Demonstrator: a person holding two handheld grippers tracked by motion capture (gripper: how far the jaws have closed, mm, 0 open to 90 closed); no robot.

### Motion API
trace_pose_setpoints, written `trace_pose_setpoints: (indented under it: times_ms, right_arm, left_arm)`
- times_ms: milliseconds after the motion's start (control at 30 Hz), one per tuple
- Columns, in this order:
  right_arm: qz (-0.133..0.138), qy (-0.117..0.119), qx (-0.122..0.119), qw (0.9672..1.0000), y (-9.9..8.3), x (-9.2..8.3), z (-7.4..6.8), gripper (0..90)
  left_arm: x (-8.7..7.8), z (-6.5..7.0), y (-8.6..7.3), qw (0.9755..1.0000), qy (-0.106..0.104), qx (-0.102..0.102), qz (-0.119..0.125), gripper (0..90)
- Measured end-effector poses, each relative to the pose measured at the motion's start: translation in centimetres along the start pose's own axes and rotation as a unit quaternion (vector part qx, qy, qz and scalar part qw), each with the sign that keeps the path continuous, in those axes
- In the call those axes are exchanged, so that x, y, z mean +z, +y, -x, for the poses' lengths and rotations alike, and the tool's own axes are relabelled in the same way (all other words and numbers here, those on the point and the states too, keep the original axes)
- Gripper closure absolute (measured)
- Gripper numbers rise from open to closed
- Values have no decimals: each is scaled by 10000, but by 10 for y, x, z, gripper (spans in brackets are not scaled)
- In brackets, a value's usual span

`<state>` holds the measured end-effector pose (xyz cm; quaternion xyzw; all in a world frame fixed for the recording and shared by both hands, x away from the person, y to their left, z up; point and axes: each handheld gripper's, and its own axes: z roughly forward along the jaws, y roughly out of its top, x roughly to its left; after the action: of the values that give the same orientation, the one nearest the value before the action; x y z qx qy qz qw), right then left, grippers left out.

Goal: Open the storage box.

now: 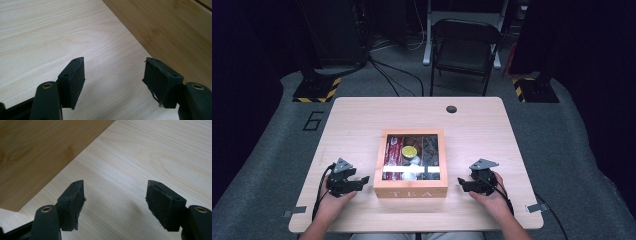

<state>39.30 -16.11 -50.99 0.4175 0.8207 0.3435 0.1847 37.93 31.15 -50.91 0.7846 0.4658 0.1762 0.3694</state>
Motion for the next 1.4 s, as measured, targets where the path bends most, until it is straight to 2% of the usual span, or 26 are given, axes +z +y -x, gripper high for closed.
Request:
trace_pose_setpoints:
  times_ms: [200, 267, 300, 367, 533, 700, 833, 1133, 1233, 1400]
  right_arm:
    - [117, 30, 99, 9999, 1, -5, 2, 313]
    - [124, 24, 201, 9997, 1, -7, 2, 314]
    - [154, 25, 142, 9998, 1, -8, 3, 314]
    - [213, 52, 194, 9996, 2, -10, 3, 317]
    - [248, 66, 213, 9994, 3, -14, 0, 315]
    - [313, 146, 224, 9992, 4, -18, -4, 316]
    - [320, 182, 78, 9993, 6, -20, -8, 334]
    - [403, 262, -86, 9988, 10, -28, -16, 336]
    - [420, 298, -84, 9986, 13, -31, -19, 336]
    - [444, 350, -102, 9984, 17, -35, -24, 352]
  left_arm:
    - [-4, 5, 2, 10000, -32, 68, 52, 340]
    - [-6, 7, 3, 9999, -37, 114, 67, 342]
    - [-7, 8, 3, 9999, -66, 102, 83, 344]
    - [-8, 11, 4, 9996, -204, -34, 175, 344]
    - [-10, 15, 5, 9994, -280, -58, 189, 345]
    - [-14, 22, 7, 9994, -295, 38, 175, 350]
    - [-14, 27, 8, 9993, -304, 125, 158, 363]
    - [-22, 29, 11, 9993, -290, 161, 197, 393]
    - [-26, 30, 14, 9992, -295, 120, 225, 393]
    - [-30, 32, 15, 9994, -267, 174, 132, 393]
